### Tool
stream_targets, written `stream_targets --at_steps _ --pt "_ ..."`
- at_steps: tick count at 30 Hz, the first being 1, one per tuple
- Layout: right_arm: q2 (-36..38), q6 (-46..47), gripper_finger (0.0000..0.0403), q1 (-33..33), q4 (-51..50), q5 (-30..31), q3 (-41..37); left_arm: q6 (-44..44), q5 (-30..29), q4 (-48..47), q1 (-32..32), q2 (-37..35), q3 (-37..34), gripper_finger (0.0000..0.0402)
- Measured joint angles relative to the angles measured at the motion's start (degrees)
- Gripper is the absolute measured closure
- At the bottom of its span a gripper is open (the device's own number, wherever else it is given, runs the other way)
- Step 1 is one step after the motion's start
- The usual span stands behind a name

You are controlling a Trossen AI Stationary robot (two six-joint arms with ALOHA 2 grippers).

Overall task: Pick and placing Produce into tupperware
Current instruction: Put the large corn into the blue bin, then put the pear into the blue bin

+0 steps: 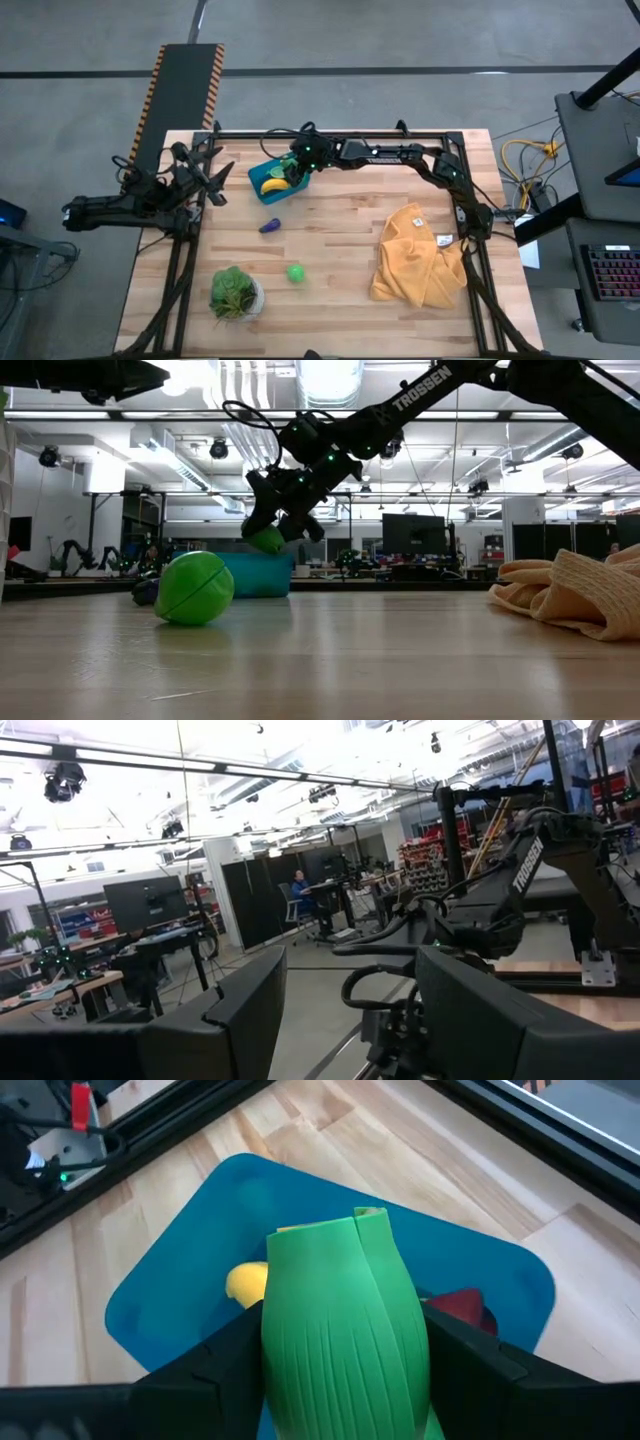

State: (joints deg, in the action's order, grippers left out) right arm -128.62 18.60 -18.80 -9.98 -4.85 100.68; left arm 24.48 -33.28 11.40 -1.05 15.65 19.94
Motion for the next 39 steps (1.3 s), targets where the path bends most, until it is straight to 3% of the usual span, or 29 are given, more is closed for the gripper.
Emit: stream_targets --at_steps 12,23,30,33,37,39 --pt "0.0 -2.15 0.0185 0.43 -0.02 -0.09 0.0 0.41 -0.02 0.07 0.0 0.05 0.0 0.0192" --pt "0.0 -2.24 0.0122 0.56 -0.02 -1.54 0.0 0.47 0.0 0.03 -0.01 0.0 -0.13 0.0192" --pt "0.0 -4.83 0.0118 0.56 0.31 -1.66 0.86 0.47 -0.02 0.1 -0.01 -0.03 -0.13 0.0192" --pt "0.42 -6.86 0.0125 0.64 0.4 -5.85 1.88 0.47 0.0 0.02 -0.01 -0.01 -0.13 0.0192" --pt "1.65 -8.53 0.0133 0.83 0.62 -19.05 2.88 0.45 -0.02 0.04 -0.01 0.03 -0.22 0.0192" --pt "2.82 -9.92 0.0137 1.4 1.75 -21.95 2.91 0.47 -0.02 0.06 -0.01 -0.01 -0.24 0.0192"
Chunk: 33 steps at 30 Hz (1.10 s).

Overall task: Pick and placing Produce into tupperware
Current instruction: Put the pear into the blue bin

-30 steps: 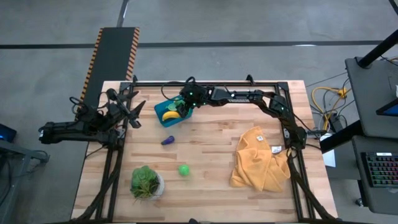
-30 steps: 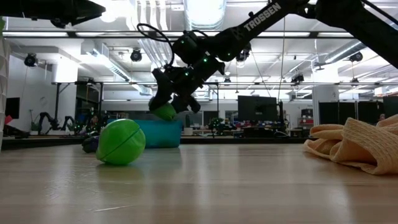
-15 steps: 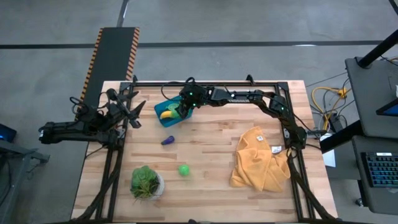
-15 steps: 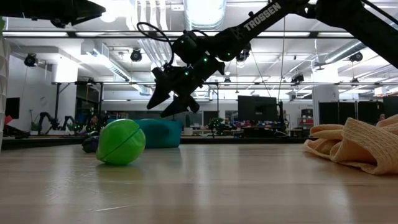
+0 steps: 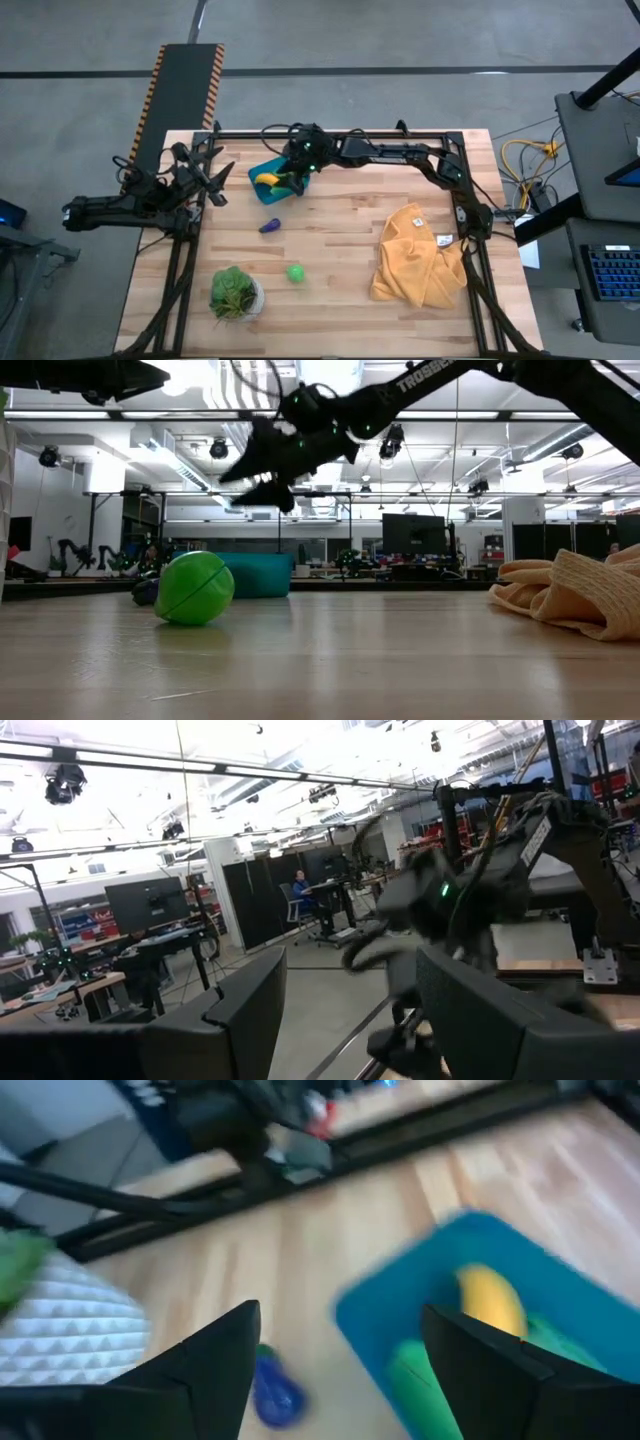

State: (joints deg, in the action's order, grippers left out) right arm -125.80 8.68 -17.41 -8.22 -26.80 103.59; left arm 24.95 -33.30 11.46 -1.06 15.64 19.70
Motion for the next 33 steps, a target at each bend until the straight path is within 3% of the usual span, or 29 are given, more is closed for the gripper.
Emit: stream_targets --at_steps 7,18,23,27,33 --pt "4.71 -13.84 0.015 3.52 3.02 -0.16 0.0 0.88 0.0 0.03 0.01 -0.06 -0.09 0.0192" --pt "14.72 -15.4 0.0161 6.24 -5.59 2.79 -4.25 1.01 0.02 0.0 0.02 0.02 -0.26 0.0192" --pt "22.11 -16.1 0.0167 7.14 -1.7 11.61 -13.58 1.03 0.03 0.01 0.02 -0.04 -0.26 0.0192" --pt "28.89 -15.33 0.017 6.97 4.66 12.03 -23.73 1.03 -0.02 0.02 0.0 0.05 -0.28 0.0192" --pt "39.67 -12.82 0.017 7.19 21.77 11.9 -42.29 1.05 0.02 0.12 0.0 -0.04 -0.28 0.0192"
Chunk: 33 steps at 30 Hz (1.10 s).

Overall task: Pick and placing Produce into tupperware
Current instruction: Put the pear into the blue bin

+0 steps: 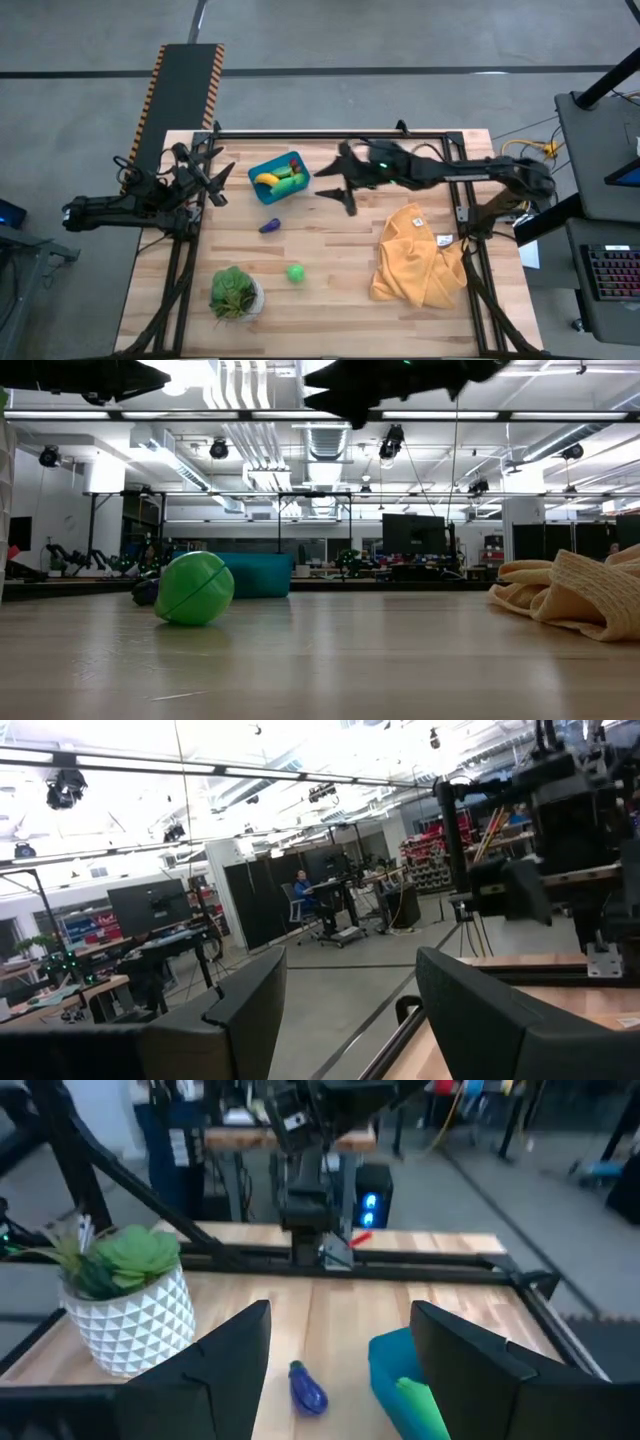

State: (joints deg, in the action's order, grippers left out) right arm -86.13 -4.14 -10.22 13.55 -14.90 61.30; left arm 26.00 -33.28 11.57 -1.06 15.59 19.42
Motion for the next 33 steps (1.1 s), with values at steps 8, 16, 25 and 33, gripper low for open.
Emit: stream_targets --at_steps 8,16,25,33 --pt "10.38 1.75 0.017 3.2 29.29 -0.45 -22.61 -0.02 -0.04 -0.02 0.0 0.11 -0.09 0.0192" --pt "12.01 9.47 0.017 6.09 33.61 -0.76 -27.8 0.0 0.0 -0.08 0.0 0.0 -0.09 0.0192" --pt "7.01 7.52 0.0142 13.83 32.86 1.98 -21.77 0.0 -0.02 -0.64 0.0 0.16 -0.3 0.0192" --pt "-0.02 3.65 0.0055 23.34 15.11 18.09 -8.33 0.0 -0.02 -1.62 0.0 0.15 -0.33 0.0192"
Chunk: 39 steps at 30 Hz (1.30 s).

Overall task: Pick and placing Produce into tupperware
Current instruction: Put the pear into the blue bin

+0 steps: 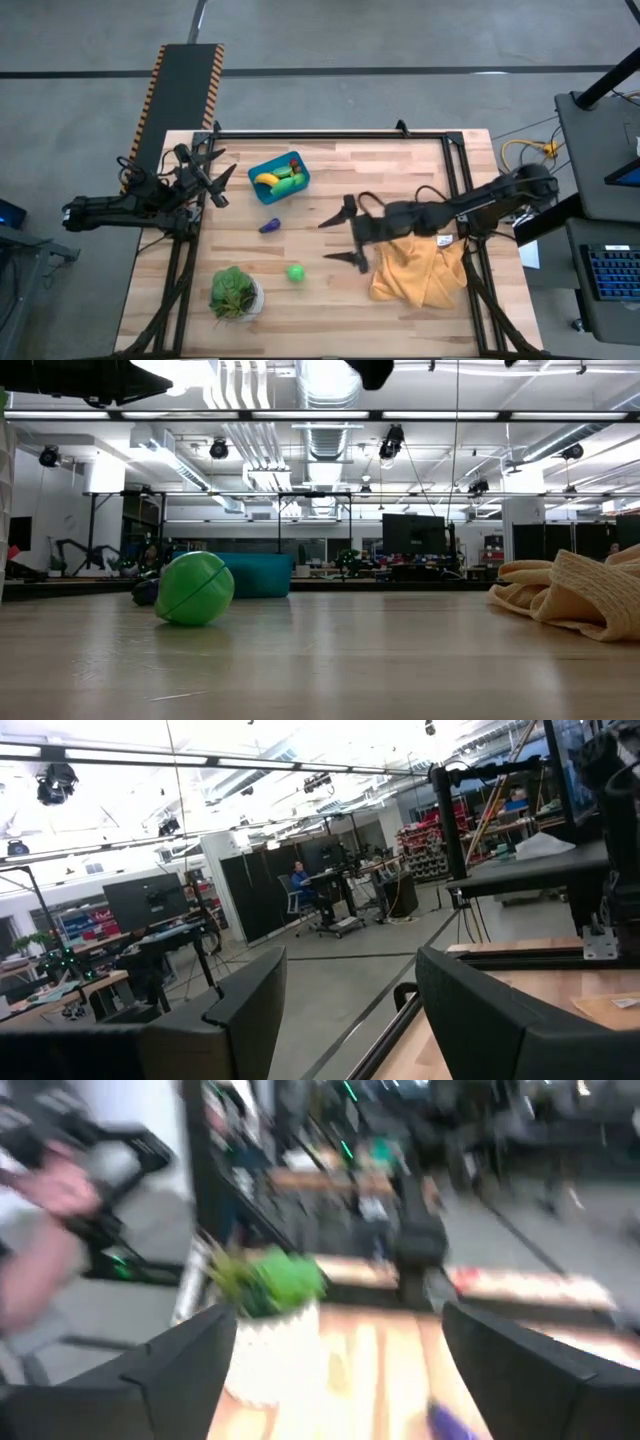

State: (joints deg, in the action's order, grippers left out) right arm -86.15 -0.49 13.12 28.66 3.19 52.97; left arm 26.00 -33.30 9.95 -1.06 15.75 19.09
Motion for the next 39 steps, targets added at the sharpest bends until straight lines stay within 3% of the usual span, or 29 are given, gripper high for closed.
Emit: stream_targets --at_steps 3,8,11,21,29,39 --pt "-2.77 5.6 0.0047 0.88 -11.42 3.47 6.71 0.0 0.01 0.01 0.0 -0.04 0.0 0.0192" --pt "-9.17 21.36 0.0057 0.93 -28.92 3.94 18.06 0.0 0.0 0.0 0.0 -0.07 0.0 0.0192" --pt "-14.25 26.15 0.0066 1.41 -37.29 3.97 24.15 -0.01 0.01 -0.04 0.0 -0.07 0.0 0.0192" --pt "-30.53 30.65 0.0076 3.32 -44.12 3.99 41.33 -0.02 0.0 -0.17 0.0 -0.2 0.0 0.0192" --pt "-41.72 40.86 0.0076 3.42 -62.58 5.91 55.14 -0.04 0.0 0.02 0.0 -0.24 0.0 0.0192" --pt "-50.07 40.76 0.0076 3.48 -77.26 8.93 68.62 -0.11 0.0 0.01 0.0 -0.09 0.0 0.0192"
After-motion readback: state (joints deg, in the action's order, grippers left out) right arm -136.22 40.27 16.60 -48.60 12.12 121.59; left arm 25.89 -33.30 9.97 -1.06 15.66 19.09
